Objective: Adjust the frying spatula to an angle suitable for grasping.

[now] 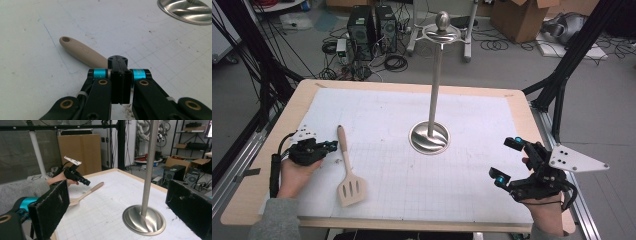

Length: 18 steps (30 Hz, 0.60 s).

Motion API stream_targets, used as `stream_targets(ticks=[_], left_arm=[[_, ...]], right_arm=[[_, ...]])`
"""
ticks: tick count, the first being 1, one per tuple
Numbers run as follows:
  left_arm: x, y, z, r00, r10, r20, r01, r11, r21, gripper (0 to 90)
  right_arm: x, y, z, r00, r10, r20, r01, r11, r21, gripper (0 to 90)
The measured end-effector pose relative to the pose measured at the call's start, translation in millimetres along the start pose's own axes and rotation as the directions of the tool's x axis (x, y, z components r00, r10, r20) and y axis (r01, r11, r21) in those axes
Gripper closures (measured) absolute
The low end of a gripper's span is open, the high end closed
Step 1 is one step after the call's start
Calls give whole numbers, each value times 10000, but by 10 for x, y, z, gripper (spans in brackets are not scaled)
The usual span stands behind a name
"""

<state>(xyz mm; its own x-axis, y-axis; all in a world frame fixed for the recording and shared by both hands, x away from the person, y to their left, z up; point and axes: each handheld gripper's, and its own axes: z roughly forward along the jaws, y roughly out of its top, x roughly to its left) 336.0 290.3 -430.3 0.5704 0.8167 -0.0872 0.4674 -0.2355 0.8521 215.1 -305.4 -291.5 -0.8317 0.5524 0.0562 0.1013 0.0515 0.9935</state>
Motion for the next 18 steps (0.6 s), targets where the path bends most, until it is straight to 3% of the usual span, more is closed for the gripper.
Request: stream_targets(ticks=[18], left_arm=[[57,-39,157,9999,-72,-114,78,9987,505,898]], right_arm=[[5,-14,-76,9999,106,22,-106,9999,-103,41]])
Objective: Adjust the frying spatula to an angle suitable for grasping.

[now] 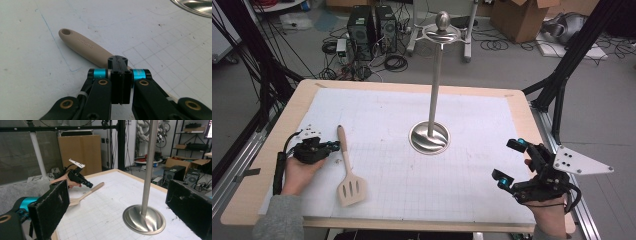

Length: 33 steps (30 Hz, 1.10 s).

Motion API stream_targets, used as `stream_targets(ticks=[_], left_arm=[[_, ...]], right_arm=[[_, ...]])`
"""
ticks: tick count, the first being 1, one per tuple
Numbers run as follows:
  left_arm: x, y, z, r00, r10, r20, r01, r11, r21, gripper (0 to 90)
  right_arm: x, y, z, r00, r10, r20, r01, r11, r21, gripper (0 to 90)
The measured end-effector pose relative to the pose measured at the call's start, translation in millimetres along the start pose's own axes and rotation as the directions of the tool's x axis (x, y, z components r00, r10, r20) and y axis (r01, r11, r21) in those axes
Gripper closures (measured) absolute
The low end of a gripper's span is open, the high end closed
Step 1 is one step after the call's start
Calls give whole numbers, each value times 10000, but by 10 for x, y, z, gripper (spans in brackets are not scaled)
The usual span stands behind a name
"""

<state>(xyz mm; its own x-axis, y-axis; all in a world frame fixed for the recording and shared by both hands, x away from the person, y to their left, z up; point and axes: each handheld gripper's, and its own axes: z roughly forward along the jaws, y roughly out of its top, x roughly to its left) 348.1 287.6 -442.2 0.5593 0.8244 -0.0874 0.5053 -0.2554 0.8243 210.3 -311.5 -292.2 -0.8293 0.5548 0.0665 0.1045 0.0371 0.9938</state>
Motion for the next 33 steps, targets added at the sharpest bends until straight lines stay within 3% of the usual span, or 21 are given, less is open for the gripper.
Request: stream_targets(ticks=[11,16,25,33], left_arm=[[14,-23,77,9997,-4,-231,14,9991,418,898],[23,-22,91,9998,-177,-95,180,9995,253,898],[21,-22,99,9999,-134,-25,134,9998,130,899],[-10,-16,112,9999,-107,-95,107,9999,-24,900]], right_arm=[[15,-8,7,10000,-49,-22,49,10000,8,41],[56,18,-13,9996,-41,-296,35,9998,-211,41],[36,-17,-5,9998,74,-172,-76,9999,-88,41],[62,1,30,9993,77,-366,-79,9999,-64,41]])
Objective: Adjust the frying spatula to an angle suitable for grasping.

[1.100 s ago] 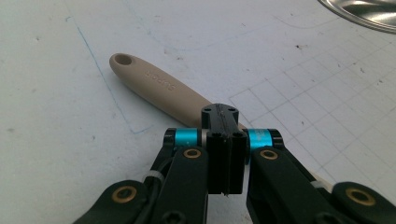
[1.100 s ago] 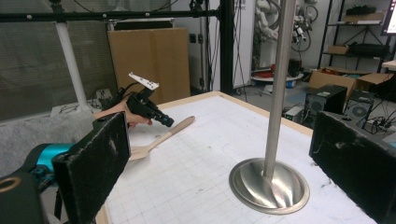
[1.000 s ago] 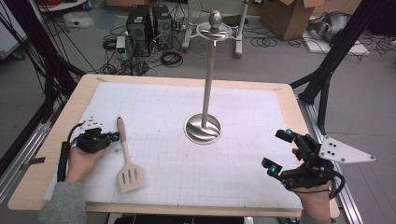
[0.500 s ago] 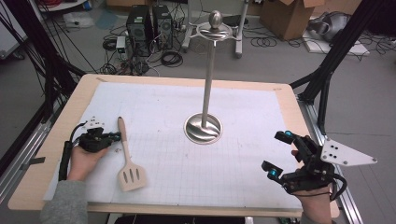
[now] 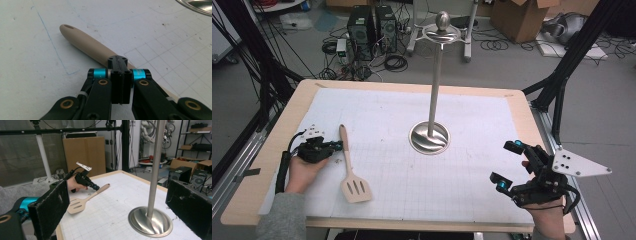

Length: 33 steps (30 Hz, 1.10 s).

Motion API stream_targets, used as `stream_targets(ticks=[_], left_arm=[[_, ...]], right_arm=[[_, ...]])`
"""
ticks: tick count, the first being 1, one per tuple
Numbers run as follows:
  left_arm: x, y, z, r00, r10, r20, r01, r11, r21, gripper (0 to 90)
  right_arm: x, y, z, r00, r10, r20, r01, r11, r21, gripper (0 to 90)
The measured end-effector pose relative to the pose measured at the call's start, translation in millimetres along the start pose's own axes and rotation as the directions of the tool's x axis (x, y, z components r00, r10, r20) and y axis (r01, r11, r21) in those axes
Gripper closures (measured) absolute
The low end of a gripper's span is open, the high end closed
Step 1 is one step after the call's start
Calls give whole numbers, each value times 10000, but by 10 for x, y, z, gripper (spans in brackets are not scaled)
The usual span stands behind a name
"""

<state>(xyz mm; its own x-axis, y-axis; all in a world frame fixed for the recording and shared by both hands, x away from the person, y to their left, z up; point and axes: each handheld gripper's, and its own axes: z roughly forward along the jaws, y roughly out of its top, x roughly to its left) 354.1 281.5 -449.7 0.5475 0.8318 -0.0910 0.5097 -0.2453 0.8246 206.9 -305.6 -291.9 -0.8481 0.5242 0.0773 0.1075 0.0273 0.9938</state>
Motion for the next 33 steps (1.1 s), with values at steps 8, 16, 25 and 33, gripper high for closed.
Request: stream_targets(ticks=[8,16,25,33], left_arm=[[-60,8,30,9995,282,122,-283,9995,101,900],[-136,33,84,9976,473,506,-484,9986,201,900],[-236,91,181,9947,599,839,-623,9977,267,900],[-302,127,243,9918,729,1047,-763,9966,295,900]], right_arm=[[-19,-9,7,10000,-36,23,36,10000,6,41],[-16,-9,15,10000,-8,37,8,10000,19,41],[-15,-12,-1,10000,-12,61,12,10000,48,41],[-6,-10,-23,9999,-61,88,61,10000,1,41]])
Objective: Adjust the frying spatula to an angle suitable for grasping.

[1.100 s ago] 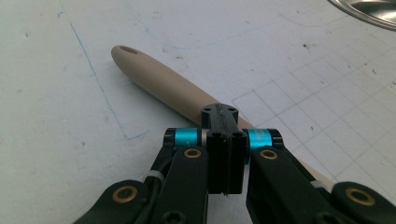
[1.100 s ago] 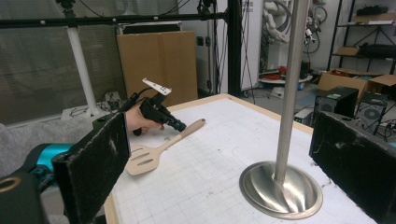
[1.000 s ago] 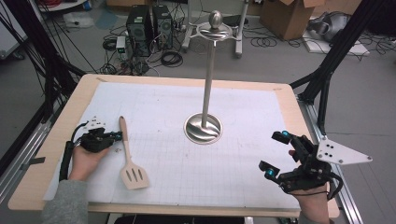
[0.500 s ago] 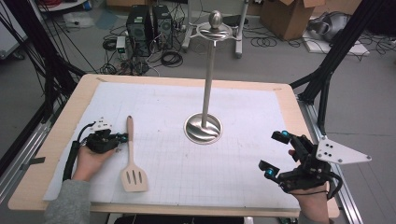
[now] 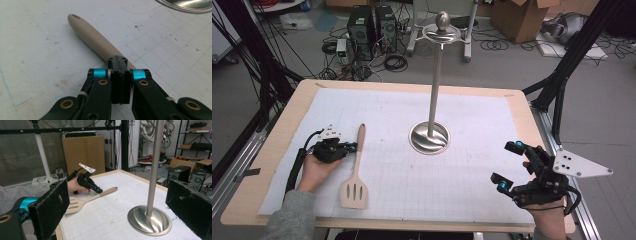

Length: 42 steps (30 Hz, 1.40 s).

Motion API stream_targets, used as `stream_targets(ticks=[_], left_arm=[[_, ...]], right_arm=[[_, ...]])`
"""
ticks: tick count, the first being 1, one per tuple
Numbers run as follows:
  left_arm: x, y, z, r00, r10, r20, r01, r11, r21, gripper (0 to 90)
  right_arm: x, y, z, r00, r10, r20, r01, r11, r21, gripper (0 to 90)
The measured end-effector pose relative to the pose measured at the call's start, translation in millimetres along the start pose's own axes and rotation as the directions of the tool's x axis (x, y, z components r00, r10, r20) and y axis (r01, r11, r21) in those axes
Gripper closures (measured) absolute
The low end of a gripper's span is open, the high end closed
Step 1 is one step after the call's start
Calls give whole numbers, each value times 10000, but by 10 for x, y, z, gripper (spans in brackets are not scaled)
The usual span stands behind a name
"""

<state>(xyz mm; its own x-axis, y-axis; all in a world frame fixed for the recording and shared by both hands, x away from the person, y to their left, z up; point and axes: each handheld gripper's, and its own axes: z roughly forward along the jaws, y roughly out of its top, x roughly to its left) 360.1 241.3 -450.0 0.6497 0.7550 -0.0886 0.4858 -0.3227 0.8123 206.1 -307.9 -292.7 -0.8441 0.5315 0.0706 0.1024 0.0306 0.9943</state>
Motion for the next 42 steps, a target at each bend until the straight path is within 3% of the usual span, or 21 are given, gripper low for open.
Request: stream_targets(ticks=[14,18,23,28,31,36,42], left_arm=[[-79,45,53,9997,241,19,-241,9997,21,899],[-96,87,-60,9999,136,36,-135,9988,-470,900],[-215,135,-181,9993,297,225,-286,9984,-479,899],[-373,134,-201,9972,597,440,-591,9982,-134,899],[-443,76,-164,9961,686,558,-707,9968,365,899],[-472,57,-213,9958,575,710,-587,9982,143,899],[-515,31,-184,9942,725,797,-764,9960,466,899]], right_arm=[[5,-13,34,10000,-42,-58,43,9999,141,41],[14,-4,25,10000,10,-87,-8,9999,150,41],[2,-5,30,10000,-52,-76,53,9999,109,41],[26,12,53,9999,-50,-135,52,9999,154,41],[29,24,73,9997,-156,-199,159,9998,108,41],[13,29,83,9995,-105,-284,107,9999,64,41],[-8,25,100,9993,-93,-348,95,9999,53,41]])
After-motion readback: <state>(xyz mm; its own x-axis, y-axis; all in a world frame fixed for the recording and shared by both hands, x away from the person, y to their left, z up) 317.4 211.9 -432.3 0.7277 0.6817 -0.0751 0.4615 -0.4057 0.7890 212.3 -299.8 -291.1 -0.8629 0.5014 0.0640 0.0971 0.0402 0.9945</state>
